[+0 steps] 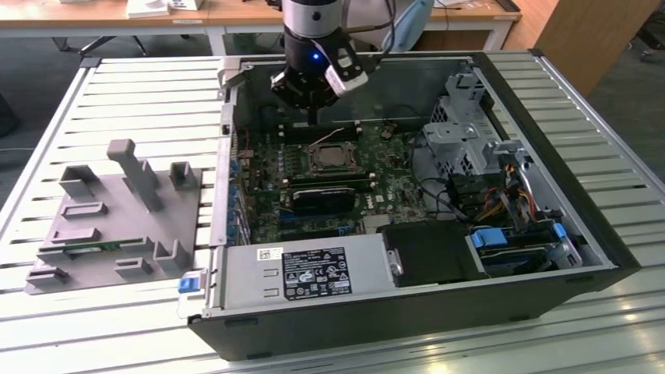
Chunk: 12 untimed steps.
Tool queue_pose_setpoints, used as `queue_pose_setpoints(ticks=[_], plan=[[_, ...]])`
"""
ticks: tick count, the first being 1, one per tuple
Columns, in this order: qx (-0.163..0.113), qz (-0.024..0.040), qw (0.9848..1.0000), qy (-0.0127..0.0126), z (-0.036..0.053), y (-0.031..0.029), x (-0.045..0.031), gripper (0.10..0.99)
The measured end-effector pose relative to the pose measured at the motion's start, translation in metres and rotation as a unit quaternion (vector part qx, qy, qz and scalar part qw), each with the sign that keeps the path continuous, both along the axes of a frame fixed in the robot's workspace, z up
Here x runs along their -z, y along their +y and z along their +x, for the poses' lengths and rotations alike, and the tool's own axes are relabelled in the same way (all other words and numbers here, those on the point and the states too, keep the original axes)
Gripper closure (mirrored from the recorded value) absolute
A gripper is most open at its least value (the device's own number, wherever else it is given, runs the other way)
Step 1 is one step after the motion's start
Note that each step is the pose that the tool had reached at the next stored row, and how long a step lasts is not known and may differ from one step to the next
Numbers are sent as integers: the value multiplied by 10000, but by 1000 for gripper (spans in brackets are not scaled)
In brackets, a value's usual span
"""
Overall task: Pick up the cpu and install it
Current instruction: 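Install the first cpu locking lever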
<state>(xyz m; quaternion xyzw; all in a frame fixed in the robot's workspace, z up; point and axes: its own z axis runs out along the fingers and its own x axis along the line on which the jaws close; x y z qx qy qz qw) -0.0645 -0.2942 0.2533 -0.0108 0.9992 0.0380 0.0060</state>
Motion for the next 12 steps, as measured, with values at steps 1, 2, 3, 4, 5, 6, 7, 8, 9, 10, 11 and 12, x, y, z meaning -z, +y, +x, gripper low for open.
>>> queue_pose_setpoints(ticks=[1,2,3,4,5,6,7,8,9,10,11,12], plan=[[0,0,10000,1,6,0,7,980],[0,-1,10000,1,22,-1,16,980],[0,0,10000,1,40,-1,27,980],[0,0,10000,1,50,-1,38,980],[0,-2,10000,1,64,-1,52,980],[0,-4,10000,1,73,0,68,980],[0,-6,10000,1,75,1,86,980],[-1,-7,10000,1,82,3,104,980],[-3,-7,10000,1,92,5,122,980],[-3,-8,10000,1,104,6,137,980],[-4,-9,10000,1,128,9,144,980],[-20,-7,10000,1,144,10,153,980]])
